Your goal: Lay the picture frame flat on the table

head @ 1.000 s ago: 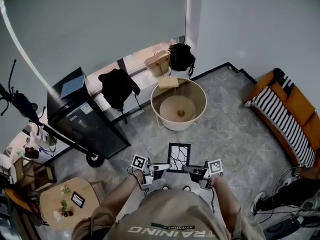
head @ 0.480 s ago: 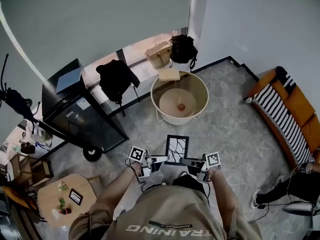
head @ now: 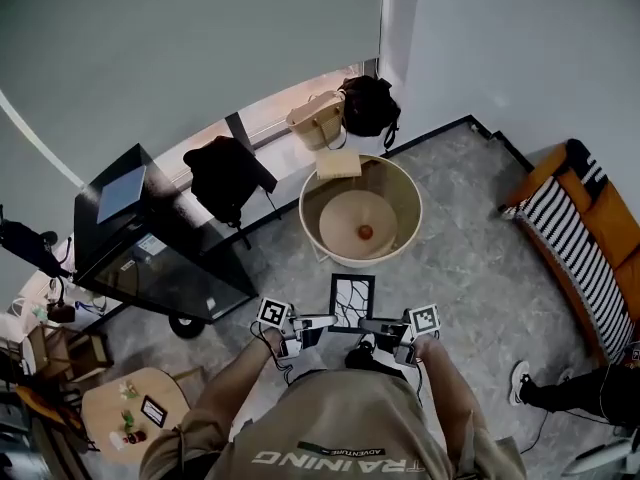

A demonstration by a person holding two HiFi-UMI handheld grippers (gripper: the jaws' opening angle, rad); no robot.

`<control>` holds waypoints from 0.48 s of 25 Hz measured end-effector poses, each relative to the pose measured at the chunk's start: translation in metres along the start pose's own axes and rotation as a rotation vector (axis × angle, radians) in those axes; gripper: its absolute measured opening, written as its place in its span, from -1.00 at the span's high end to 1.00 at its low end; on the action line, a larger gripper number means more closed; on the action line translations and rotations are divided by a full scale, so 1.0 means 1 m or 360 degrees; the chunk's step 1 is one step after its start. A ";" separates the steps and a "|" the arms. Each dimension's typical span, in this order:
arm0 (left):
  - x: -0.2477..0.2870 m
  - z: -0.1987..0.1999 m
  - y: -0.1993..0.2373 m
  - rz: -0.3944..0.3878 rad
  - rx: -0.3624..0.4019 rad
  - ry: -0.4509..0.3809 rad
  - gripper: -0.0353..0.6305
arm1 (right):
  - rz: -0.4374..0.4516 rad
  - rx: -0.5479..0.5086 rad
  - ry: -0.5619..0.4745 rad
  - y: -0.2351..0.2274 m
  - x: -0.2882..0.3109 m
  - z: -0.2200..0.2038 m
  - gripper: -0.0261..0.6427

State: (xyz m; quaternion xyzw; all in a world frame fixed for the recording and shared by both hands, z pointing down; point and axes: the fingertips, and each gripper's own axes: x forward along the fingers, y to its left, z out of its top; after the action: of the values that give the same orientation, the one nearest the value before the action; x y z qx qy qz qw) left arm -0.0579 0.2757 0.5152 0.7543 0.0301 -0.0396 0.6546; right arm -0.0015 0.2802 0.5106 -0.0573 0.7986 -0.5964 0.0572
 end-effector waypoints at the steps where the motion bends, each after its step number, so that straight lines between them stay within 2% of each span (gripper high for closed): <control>1: 0.006 0.011 0.002 0.0005 -0.0003 -0.0006 0.68 | -0.0002 0.0003 0.0014 -0.004 -0.004 0.011 0.74; 12: 0.057 0.109 0.032 0.0054 -0.0009 -0.0137 0.68 | 0.0047 0.0038 0.0118 -0.044 -0.039 0.117 0.74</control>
State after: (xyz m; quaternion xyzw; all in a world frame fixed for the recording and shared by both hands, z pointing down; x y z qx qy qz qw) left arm -0.0007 0.1631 0.5259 0.7505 -0.0108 -0.0610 0.6580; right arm 0.0569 0.1630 0.5211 -0.0228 0.7938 -0.6066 0.0369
